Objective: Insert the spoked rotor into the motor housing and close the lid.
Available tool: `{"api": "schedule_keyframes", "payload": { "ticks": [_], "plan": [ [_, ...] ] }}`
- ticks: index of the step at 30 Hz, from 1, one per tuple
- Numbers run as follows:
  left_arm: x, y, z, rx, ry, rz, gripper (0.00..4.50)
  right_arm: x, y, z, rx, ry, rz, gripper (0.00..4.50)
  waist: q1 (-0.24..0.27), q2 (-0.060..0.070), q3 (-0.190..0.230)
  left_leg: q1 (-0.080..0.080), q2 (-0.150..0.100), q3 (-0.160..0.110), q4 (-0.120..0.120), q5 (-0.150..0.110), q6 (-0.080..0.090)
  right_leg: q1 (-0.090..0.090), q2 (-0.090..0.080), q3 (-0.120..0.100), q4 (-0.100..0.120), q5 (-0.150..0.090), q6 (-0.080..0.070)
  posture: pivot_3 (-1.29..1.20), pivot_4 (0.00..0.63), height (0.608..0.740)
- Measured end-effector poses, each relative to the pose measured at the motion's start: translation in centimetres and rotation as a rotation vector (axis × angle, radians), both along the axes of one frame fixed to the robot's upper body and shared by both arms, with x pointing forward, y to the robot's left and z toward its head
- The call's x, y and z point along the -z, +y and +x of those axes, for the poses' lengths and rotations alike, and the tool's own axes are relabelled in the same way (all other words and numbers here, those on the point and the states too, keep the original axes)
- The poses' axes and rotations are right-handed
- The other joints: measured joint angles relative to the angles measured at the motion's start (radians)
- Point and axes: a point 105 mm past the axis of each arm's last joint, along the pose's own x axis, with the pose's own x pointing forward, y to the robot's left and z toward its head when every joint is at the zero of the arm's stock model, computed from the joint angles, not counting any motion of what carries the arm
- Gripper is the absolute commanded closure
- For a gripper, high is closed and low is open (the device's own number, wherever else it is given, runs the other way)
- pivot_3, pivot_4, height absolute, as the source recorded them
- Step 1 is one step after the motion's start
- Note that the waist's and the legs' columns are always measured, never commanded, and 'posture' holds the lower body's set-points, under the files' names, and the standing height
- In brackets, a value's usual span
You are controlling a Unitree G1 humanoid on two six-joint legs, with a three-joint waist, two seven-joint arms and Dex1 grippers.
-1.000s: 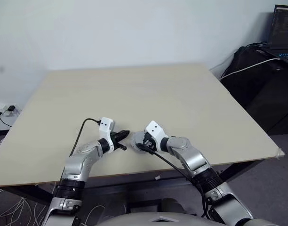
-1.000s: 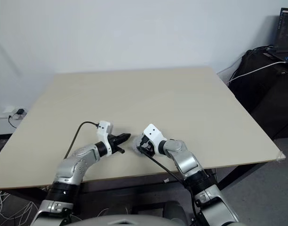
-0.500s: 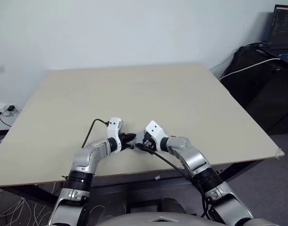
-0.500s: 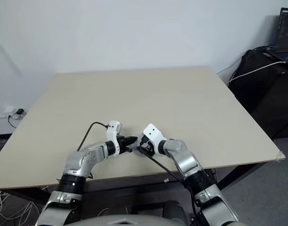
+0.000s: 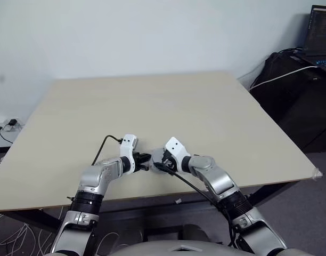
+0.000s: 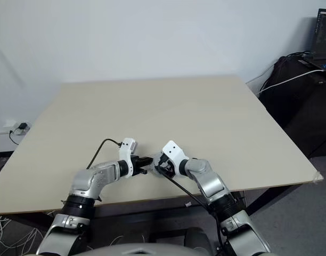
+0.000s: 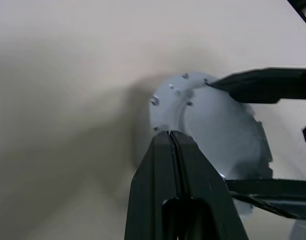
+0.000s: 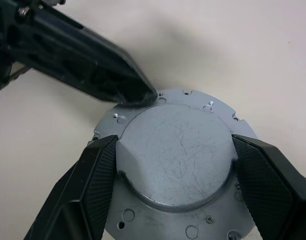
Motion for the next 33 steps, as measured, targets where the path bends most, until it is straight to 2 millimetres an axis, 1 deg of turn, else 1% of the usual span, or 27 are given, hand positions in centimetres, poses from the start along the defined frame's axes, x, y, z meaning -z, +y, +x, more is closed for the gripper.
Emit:
{"api": "schedule_keyframes", "payload": {
  "ticks": [11,13,15,21,24,25,26,29,30,31,32,33],
  "plan": [
    [0.0,-0.2,-0.1,0.019,-0.001,0.014,4.5,0.0,0.0,0.0,0.005,0.0,0.001,1.24,0.001,0.0,0.0,0.0,0.0,0.0,0.0,0.0,0.0,0.0,0.0,0.0,0.0,0.0,0.0,0.0,0.0,0.74],
    [0.0,-0.3,-0.1,0.021,-0.001,0.014,4.5,-0.2,0.0,0.0,0.007,-0.001,0.005,0.51,0.001,0.0,0.0,0.0,0.0,0.0,0.0,0.0,0.0,0.0,0.0,0.0,0.0,0.0,0.0,0.0,0.0,0.74],
    [0.0,-0.3,-0.1,0.022,-0.003,0.013,4.5,-0.2,-0.1,-0.2,0.007,0.007,0.015,0.02,0.0,-0.001,0.0,0.0,0.0,-0.001,0.0,0.0,0.0,0.0,0.0,0.0,0.0,0.0,0.0,0.0,0.0,0.74],
    [0.0,-0.4,0.0,0.019,-0.006,0.012,4.5,-0.4,-0.2,-0.2,0.024,0.011,0.043,0.02,0.001,-0.002,0.0,0.0,0.0,-0.001,0.0,0.0,0.0,0.0,0.0,0.0,0.0,0.0,0.001,0.0,0.0,0.74],
    [-0.1,-0.5,0.0,0.021,-0.009,0.01,4.5,-0.6,-0.3,-0.1,0.07,0.011,0.094,0.02,0.001,-0.002,0.001,-0.002,0.0,-0.001,0.0,0.0,0.0,-0.001,-0.001,0.0,0.0,0.0,0.001,0.0,0.0,0.74],
    [-0.1,-0.5,0.0,0.021,-0.011,0.01,4.5,-1.1,-0.5,0.2,0.1,-0.004,0.13,0.02,0.001,-0.002,0.001,-0.002,-0.001,-0.001,0.0,0.0,0.0,-0.002,-0.001,0.0,0.0,0.0,0.001,0.0,0.0,0.74],
    [-0.1,-0.5,0.0,0.021,-0.011,0.01,4.5,-1.3,-0.5,0.3,0.103,-0.008,0.134,0.02,0.001,-0.002,0.001,-0.003,-0.001,-0.001,0.0,0.0,0.0,-0.003,-0.001,0.0,0.0,0.0,0.001,0.0,0.0,0.74],
    [-0.2,-0.5,0.0,0.022,-0.013,0.008,4.5,-4.3,-1.1,1.4,0.18,-0.086,0.243,0.02,0.002,-0.002,0.002,-0.005,-0.001,-0.001,0.0,0.0,-0.001,-0.004,0.0,0.0,0.0,0.001,0.003,0.0,0.0,0.74],
    [-0.2,-0.5,0.0,0.023,-0.013,0.008,4.5,-6.0,-1.7,1.8,0.222,-0.128,0.289,0.02,0.003,-0.002,0.002,-0.006,-0.001,-0.002,0.0,0.0,-0.001,-0.005,0.0,0.0,0.0,0.001,0.003,0.0,0.0,0.74],
    [-0.2,-0.5,0.0,0.024,-0.013,0.007,4.5,-7.1,-2.1,2.1,0.252,-0.152,0.317,0.02,0.004,-0.002,0.002,-0.006,-0.001,-0.002,0.0,0.0,-0.001,-0.005,-0.001,0.0,0.0,0.001,0.004,0.0,0.0,0.74],
    [-0.2,-0.6,0.0,0.025,-0.013,0.006,4.5,-8.0,-2.8,2.4,0.292,-0.161,0.333,0.02,0.005,-0.002,0.002,-0.006,-0.001,-0.002,0.0,0.0,-0.001,-0.005,0.0,0.0,-0.001,0.001,0.003,0.0,0.0,0.74],
    [-0.2,-0.6,0.0,0.026,-0.014,0.005,4.5,-8.2,-3.3,2.4,0.317,-0.151,0.334,0.02,0.005,-0.002,0.002,-0.006,-0.001,-0.002,0.0,0.0,-0.001,-0.005,0.0,0.0,-0.001,0.001,0.003,0.0,0.0,0.74]
  ]
}}
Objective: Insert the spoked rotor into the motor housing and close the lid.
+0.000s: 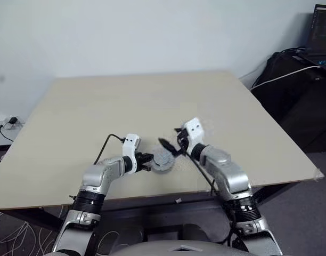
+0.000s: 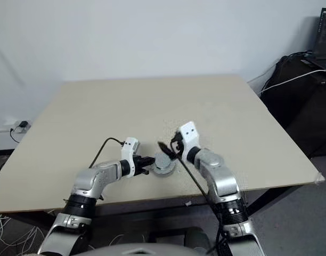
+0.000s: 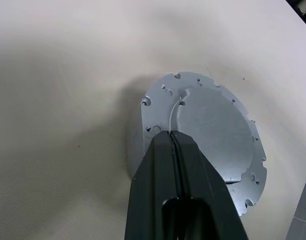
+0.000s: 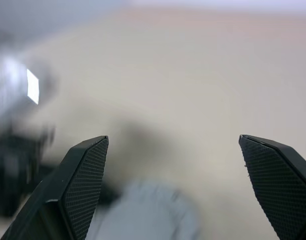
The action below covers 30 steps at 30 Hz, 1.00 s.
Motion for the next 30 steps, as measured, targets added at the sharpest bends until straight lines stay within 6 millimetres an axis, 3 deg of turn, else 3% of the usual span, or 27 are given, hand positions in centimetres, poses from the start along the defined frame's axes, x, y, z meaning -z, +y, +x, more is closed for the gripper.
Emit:
{"api": "schedule_keyframes", "payload": {
  "ticks": [5,8,15,19,30],
  "plan": [
    [-0.1,-0.1,0.0,0.003,-0.008,-0.005,4.5,3.3,-2.7,-1.6,0.104,0.248,-0.026,0.02,0.004,0.001,0.0,-0.002,0.0,0.0,0.0,0.0,0.0,-0.002,-0.001,0.0,0.0,-0.001,-0.003,0.0,0.0,0.74],
    [-0.1,-0.2,0.1,0.003,-0.01,-0.006,4.5,3.8,-3.6,-2.4,0.144,0.351,0.009,0.02,0.004,0.001,0.001,-0.003,0.0,0.001,0.0,0.0,0.0,-0.003,-0.001,0.0,0.0,-0.001,-0.003,0.0,0.0,0.74],
    [-0.1,-0.2,0.1,0.004,-0.011,-0.006,4.5,4.1,-1.6,-4.6,0.105,0.604,0.233,0.02,0.005,0.001,0.001,-0.003,0.0,0.001,0.0,0.0,0.0,-0.003,0.0,0.0,0.0,-0.001,-0.002,0.0,0.0,0.74],
    [-0.1,-0.3,0.1,0.004,-0.011,-0.006,4.5,3.7,-2.1,-3.9,0.146,0.64,0.293,0.02,0.005,0.001,0.001,-0.003,0.0,0.001,0.0,0.0,0.0,-0.003,0.0,0.0,0.0,-0.001,-0.001,0.0,0.0,0.74],
    [-0.1,-0.3,0.1,0.0,-0.014,-0.01,4.5,6.6,-2.1,-3.4,0.206,0.762,0.313,0.02,-0.004,0.002,0.001,-0.002,0.0,0.001,-0.001,0.0,0.0,-0.003,0.0,0.0,0.0,-0.001,-0.002,0.0,0.0,0.74]
  ]
}}
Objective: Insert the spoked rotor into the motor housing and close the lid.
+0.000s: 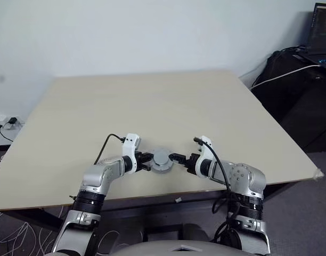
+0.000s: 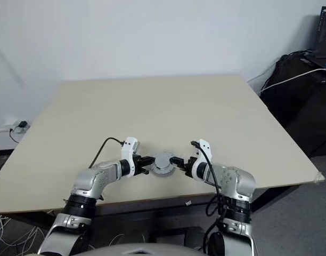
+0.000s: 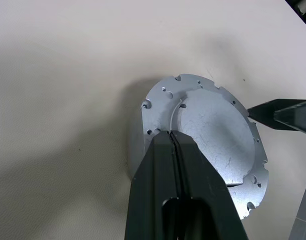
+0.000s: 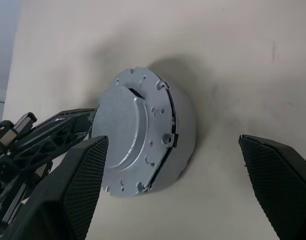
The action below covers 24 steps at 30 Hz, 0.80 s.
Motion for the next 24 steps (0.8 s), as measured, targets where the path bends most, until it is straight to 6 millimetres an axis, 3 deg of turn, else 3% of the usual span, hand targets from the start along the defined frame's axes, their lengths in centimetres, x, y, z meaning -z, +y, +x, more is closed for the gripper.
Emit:
{"api": "schedule_keyframes", "payload": {
  "ticks": [18,24],
  "plan": [
    [0.0,0.1,0.0,-0.005,-0.001,0.003,4.5,1.2,2.3,0.3,-0.046,0.078,0.085,0.02,-0.006,0.0,0.0,0.001,0.0,0.0,0.0,0.0,0.0,0.0,0.0,0.0,0.0,0.001,0.001,0.0,0.0,0.74],
    [0.0,0.3,0.1,-0.011,0.0,0.002,4.5,1.3,2.9,0.4,-0.006,0.105,0.212,0.02,-0.012,0.0,0.0,0.001,0.0,0.0,0.0,0.0,0.0,0.001,0.001,0.0,0.0,0.001,0.001,0.0,0.0,0.74]
  ]
}}
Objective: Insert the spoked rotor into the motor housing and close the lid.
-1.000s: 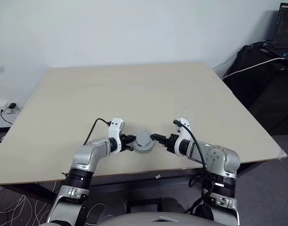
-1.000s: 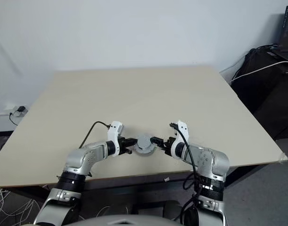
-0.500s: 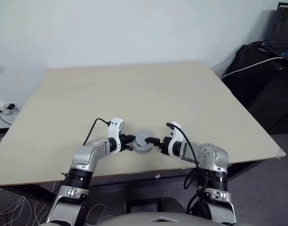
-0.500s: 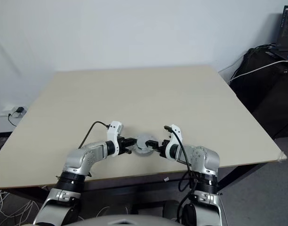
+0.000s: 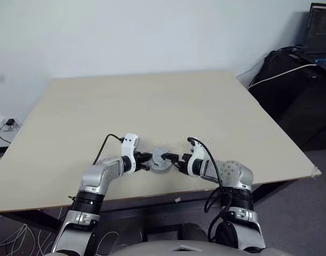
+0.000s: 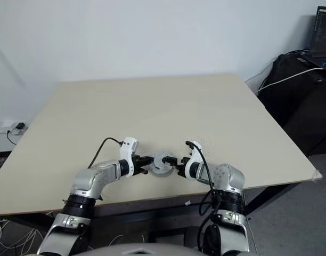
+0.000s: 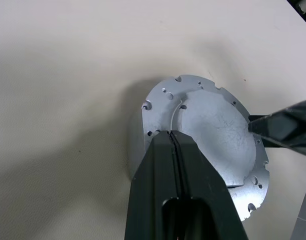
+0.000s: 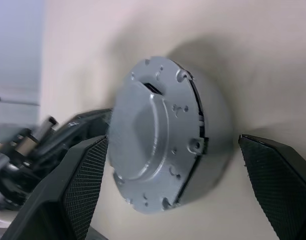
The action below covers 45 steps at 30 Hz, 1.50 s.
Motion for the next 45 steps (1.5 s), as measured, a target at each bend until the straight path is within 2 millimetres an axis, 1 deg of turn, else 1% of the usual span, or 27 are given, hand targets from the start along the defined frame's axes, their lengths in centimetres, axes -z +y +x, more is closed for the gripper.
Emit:
{"api": "schedule_keyframes", "payload": {
  "ticks": [10,15,18,22,23,25,27,28,45],
  "plan": [
    [-0.1,0.3,0.2,-0.014,-0.005,-0.001,4.5,-0.1,0.5,-1.0,-0.039,0.043,0.062,0.02,-0.006,0.0,0.0,-0.001,0.001,0.0,-0.002,0.0,0.0,-0.002,0.0,0.0,0.0,0.0,0.0,0.0,0.0,0.74],
    [-0.1,0.7,0.3,-0.027,-0.012,0.013,4.5,-0.1,1.2,-1.5,-0.029,0.074,0.123,0.02,-0.009,0.002,0.001,-0.001,0.001,0.0,-0.003,0.0,0.0,-0.003,0.0,0.0,0.0,0.0,0.0,0.0,0.0,0.74],
    [-0.1,0.8,0.4,-0.03,-0.012,0.016,4.5,-0.1,1.4,-1.4,-0.014,0.083,0.122,0.61,-0.011,0.002,0.002,-0.001,0.001,0.0,-0.003,0.0,0.0,-0.003,0.0,0.0,0.0,0.0,0.0,0.0,0.0,0.74],
    [-0.1,1.0,0.4,-0.035,-0.013,0.022,4.5,0.1,1.2,-1.4,0.007,0.094,0.109,1.77,-0.013,0.003,0.002,-0.001,0.0,0.0,-0.003,0.0,0.0,-0.003,0.0,0.0,0.0,0.0,0.0,0.0,0.0,0.74],
    [0.0,1.1,0.4,-0.037,-0.014,0.027,4.5,0.0,1.2,-1.3,0.01,0.09,0.111,2.09,-0.013,0.003,0.002,-0.002,0.0,0.0,-0.003,0.0,0.0,-0.003,0.0,0.0,0.0,0.001,0.0,0.0,0.0,0.74],
    [0.1,1.6,0.5,-0.051,-0.011,0.038,4.5,-1.0,1.1,-1.0,0.016,0.047,0.135,2.55,-0.012,0.004,0.003,-0.002,0.0,0.0,-0.003,0.0,0.0,-0.003,0.0,0.0,0.0,0.001,0.0,0.0,0.0,0.74],
    [0.2,1.4,0.3,-0.048,-0.006,0.033,4.5,-1.1,0.9,-1.0,0.018,0.051,0.125,3.06,-0.006,0.003,0.003,-0.002,0.0,-0.001,-0.003,0.0,0.0,-0.003,0.0,0.0,0.0,0.0,0.0,0.0,0.0,0.74],
    [0.2,1.4,0.3,-0.047,-0.006,0.031,4.5,-1.0,0.9,-1.1,0.02,0.054,0.126,3.22,-0.006,0.004,0.003,-0.002,0.0,-0.001,-0.003,0.0,0.0,-0.003,0.0,0.0,0.0,0.0,0.0,0.0,0.0,0.74],
    [0.1,1.2,0.3,-0.05,-0.008,0.018,4.5,-1.2,0.7,-1.5,0.02,0.056,0.118,3.22,-0.002,0.005,0.004,-0.002,0.0,0.0,-0.002,0.0,0.0,-0.003,0.0,0.0,0.0,0.0,0.001,0.0,0.0,0.74]
  ]
}}
